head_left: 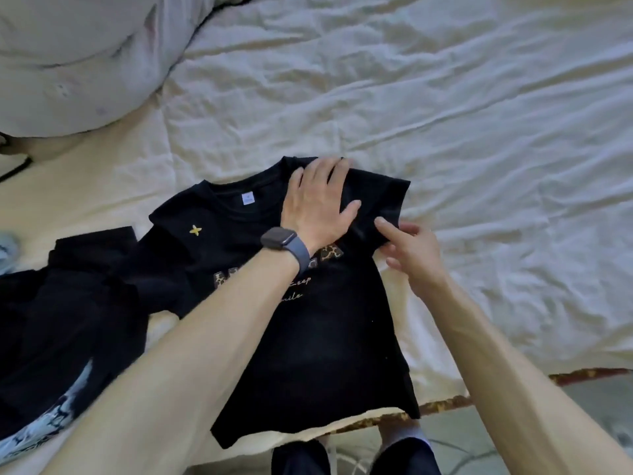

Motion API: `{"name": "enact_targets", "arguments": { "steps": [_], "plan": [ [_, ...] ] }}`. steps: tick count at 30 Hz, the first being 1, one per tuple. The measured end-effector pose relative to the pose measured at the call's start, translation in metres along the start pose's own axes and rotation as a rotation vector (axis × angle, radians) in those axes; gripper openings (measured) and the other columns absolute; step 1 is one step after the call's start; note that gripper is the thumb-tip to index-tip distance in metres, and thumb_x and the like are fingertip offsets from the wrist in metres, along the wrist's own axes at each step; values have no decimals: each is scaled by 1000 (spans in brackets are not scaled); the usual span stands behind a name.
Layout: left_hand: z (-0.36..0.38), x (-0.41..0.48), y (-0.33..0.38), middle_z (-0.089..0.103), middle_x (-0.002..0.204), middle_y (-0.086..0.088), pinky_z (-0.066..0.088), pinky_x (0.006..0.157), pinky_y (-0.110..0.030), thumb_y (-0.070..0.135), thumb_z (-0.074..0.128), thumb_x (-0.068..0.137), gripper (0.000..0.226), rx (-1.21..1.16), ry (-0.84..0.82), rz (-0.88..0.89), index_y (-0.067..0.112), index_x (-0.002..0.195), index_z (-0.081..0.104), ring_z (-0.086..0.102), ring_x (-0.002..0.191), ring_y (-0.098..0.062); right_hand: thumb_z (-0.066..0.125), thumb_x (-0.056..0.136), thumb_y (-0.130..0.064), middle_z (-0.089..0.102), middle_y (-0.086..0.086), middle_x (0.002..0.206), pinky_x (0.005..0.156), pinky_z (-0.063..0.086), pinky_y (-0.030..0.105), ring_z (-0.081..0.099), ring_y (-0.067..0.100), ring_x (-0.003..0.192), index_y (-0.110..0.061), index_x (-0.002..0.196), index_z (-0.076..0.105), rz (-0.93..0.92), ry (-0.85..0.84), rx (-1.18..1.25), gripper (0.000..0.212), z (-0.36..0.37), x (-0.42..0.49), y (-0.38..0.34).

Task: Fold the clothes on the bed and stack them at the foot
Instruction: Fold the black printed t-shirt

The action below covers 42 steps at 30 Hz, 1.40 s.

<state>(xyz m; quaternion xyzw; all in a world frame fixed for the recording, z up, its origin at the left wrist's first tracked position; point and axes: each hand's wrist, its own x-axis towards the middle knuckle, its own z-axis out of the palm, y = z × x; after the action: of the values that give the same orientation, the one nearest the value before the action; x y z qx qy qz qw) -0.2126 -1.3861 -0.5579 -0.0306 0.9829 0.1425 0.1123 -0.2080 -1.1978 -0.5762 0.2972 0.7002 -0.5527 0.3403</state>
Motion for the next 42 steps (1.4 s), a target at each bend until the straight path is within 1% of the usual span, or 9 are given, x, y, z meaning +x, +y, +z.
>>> {"name": "enact_targets", "arguments": {
  "steps": [4, 6, 11, 17, 21, 28, 34, 38, 42],
  "plan": [
    [-8, 77, 18, 54, 136, -3, 28, 110, -42, 44, 66, 91, 57, 252, -252, 125, 26, 139, 42, 45, 129, -26, 74, 88, -34, 73, -10, 90, 67, 49, 26, 64, 5, 74, -28, 93, 72, -85, 7, -132, 8, 2, 13, -1],
    [-11, 99, 19, 60, 122, -5, 34, 101, -40, 37, 66, 93, 35, 328, -331, 215, 23, 123, 54, 52, 118, -28, 68, 89, -40, 68, -19, 81, 68, 47, 21, 63, -3, 77, -34, 83, 65, -155, 152, -206, 9, -4, 14, -2],
    [-16, 123, 22, 58, 106, -3, 49, 73, -40, 30, 56, 100, 15, 54, -72, 185, 22, 110, 64, 53, 92, -23, 62, 93, -44, 65, -17, 88, 75, 47, 22, 61, -2, 85, -35, 89, 59, -264, 283, -238, 10, -12, 14, 7],
    [0, 126, 32, 64, 99, 5, 47, 79, -36, 50, 47, 94, 31, 1, -231, 93, 27, 102, 66, 57, 97, -21, 64, 82, -65, 62, -19, 89, 69, 38, 19, 55, -1, 82, -33, 93, 54, -207, 245, -367, 35, -15, 14, 11],
    [-2, 121, 43, 56, 95, 9, 38, 80, -34, 69, 55, 84, 42, 45, -333, 261, 31, 102, 62, 48, 92, -15, 64, 71, -73, 66, -15, 98, 83, 53, 34, 67, 15, 93, -30, 108, 55, -62, 172, -298, 57, -18, 6, 14],
    [7, 125, 62, 66, 102, 5, 37, 76, -33, 34, 61, 95, 10, 33, -280, 216, 26, 101, 62, 59, 97, -24, 68, 82, -57, 70, -26, 80, 82, 59, 43, 71, 10, 71, -43, 99, 45, -160, 168, -137, 33, -19, -8, 17],
    [11, 120, 70, 61, 107, 8, 32, 88, -36, 38, 59, 79, 23, 5, -382, 202, 34, 101, 55, 47, 110, -21, 76, 81, -49, 67, -18, 100, 89, 58, 48, 67, 13, 104, -51, 111, 57, -217, 10, -76, 35, -28, -13, 27],
    [7, 127, 73, 55, 101, 9, 29, 86, -36, 53, 64, 84, 24, 69, -462, 255, 37, 101, 58, 45, 105, -18, 71, 84, -46, 71, -20, 88, 79, 62, 42, 71, 6, 82, -35, 92, 69, -203, -96, -170, 13, -32, -8, 22],
    [9, 131, 73, 59, 97, 13, 36, 78, -29, 45, 62, 95, 19, -111, -359, 165, 29, 106, 62, 59, 92, -16, 61, 89, -55, 71, -5, 68, 72, 57, 35, 70, 11, 67, -24, 74, 62, -147, 98, -212, 35, -36, 3, 20]
  ]
}}
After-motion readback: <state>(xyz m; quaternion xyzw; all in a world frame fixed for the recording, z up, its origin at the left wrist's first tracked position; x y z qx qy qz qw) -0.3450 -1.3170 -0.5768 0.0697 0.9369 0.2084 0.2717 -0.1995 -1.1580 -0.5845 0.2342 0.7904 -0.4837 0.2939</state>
